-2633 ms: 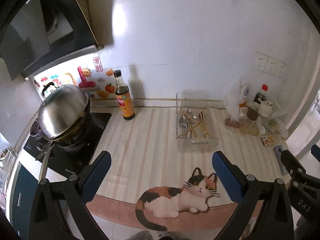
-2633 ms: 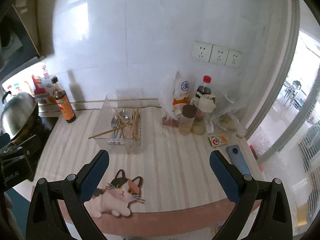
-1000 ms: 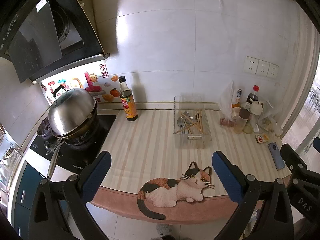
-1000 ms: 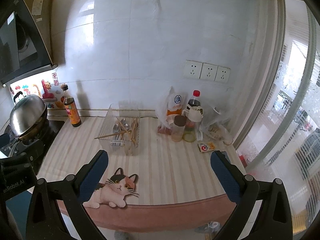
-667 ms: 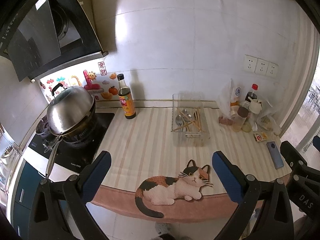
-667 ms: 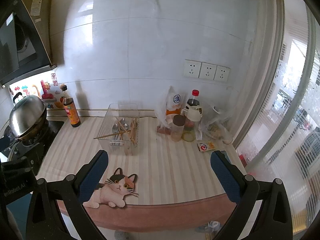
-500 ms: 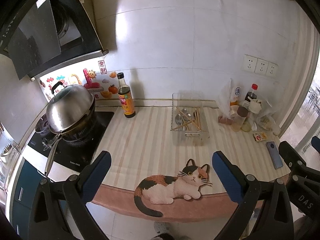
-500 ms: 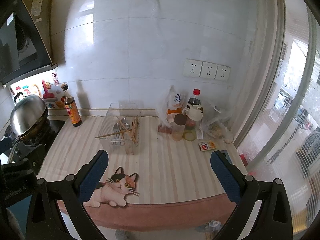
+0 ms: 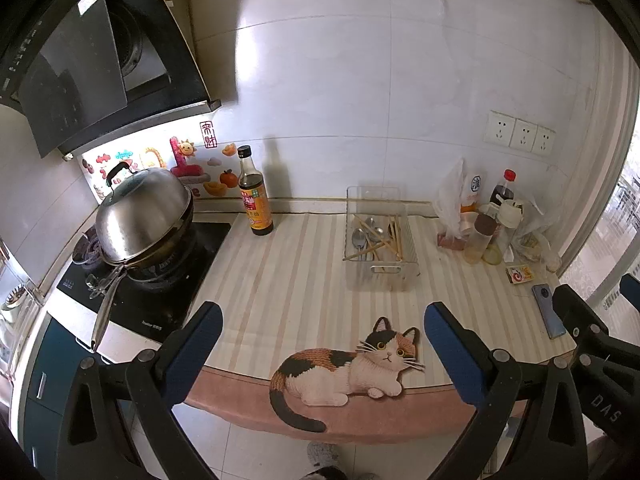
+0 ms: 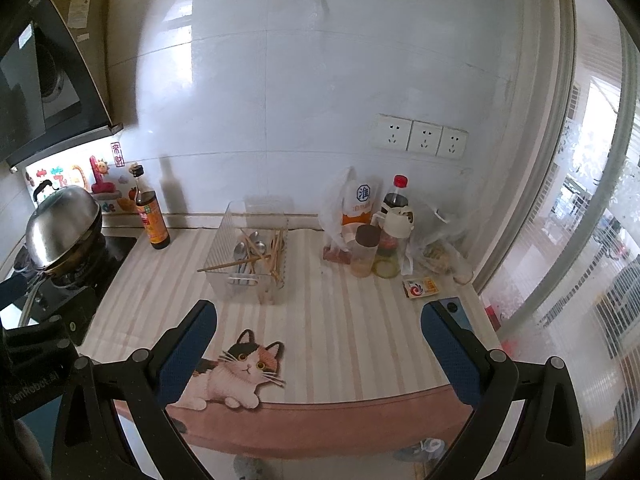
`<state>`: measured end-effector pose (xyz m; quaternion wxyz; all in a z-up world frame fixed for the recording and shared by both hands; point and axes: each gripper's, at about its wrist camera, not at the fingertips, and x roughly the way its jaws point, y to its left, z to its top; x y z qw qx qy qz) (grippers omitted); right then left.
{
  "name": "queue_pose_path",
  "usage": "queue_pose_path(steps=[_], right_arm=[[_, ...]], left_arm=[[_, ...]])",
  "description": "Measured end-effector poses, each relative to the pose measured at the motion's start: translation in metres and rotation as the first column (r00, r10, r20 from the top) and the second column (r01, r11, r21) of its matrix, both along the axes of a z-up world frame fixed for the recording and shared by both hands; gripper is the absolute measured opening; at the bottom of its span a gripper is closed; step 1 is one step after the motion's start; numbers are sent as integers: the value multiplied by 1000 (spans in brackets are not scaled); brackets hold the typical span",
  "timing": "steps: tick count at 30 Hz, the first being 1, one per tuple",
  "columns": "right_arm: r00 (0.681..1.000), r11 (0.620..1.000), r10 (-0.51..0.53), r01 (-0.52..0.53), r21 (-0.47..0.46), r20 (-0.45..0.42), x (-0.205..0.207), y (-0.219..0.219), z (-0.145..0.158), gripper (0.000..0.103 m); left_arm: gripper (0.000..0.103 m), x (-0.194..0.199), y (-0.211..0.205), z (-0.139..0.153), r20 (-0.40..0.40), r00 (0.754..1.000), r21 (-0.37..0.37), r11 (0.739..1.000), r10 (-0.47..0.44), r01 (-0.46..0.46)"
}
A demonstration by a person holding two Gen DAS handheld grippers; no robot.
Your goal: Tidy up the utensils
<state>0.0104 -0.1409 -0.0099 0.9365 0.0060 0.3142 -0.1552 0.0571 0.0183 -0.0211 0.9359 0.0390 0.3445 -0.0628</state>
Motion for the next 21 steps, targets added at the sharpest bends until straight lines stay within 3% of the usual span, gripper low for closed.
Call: queue_pose_path(steps=[21], right_arm=[[1000, 1000, -1, 1, -3, 13, -8, 0, 9, 103]], left_arm=[[103, -8, -2, 6, 2, 1000, -12, 1000, 6, -6]])
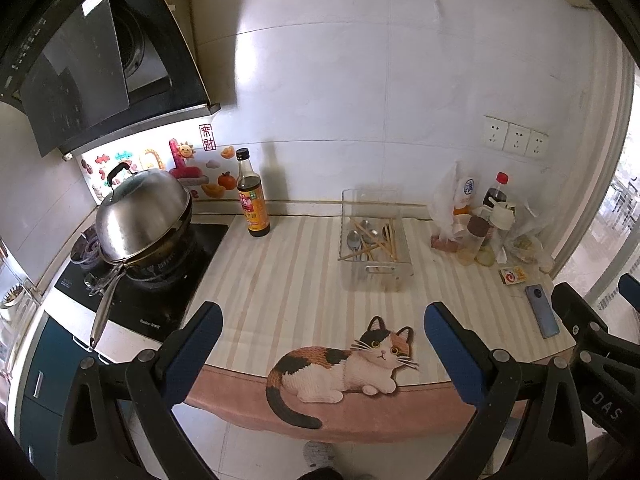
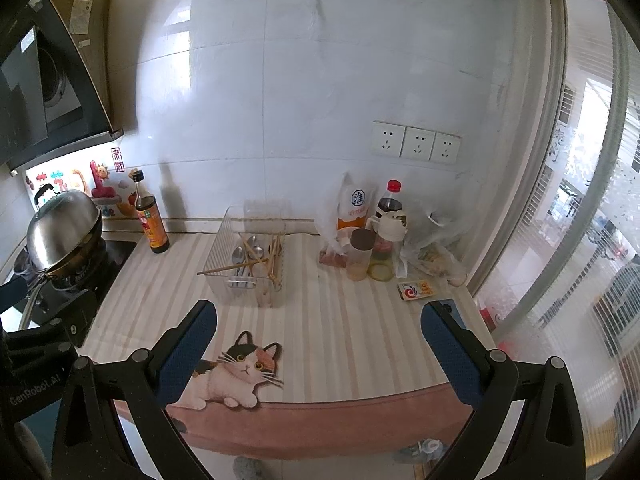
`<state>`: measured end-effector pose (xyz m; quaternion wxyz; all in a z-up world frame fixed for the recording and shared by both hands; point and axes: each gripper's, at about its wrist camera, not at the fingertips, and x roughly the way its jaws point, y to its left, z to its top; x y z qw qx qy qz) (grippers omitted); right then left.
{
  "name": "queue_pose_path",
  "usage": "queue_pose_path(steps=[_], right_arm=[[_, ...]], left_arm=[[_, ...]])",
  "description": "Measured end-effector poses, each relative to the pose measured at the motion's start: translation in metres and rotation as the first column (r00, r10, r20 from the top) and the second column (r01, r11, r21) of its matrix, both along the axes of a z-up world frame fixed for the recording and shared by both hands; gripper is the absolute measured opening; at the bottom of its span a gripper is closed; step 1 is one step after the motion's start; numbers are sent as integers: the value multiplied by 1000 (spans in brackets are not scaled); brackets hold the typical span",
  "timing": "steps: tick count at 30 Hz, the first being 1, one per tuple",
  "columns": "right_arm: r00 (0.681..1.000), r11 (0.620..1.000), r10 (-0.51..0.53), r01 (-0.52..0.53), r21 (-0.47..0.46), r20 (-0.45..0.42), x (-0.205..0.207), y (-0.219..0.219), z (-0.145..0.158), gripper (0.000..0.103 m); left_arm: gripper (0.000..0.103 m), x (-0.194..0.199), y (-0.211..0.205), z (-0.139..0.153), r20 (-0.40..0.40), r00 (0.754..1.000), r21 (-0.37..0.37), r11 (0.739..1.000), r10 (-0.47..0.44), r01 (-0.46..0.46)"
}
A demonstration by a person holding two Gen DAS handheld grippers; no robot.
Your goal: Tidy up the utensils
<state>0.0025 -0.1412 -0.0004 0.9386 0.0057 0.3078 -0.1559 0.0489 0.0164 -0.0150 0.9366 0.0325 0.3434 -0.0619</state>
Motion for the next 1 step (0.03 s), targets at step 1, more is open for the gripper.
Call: queue_pose_path(steps=[1], right_arm=[[1000, 1000, 1, -1, -1, 0, 0, 0, 0, 103]], left_arm=[[103, -1, -1, 2, 1, 1000, 2, 1000, 0, 0]])
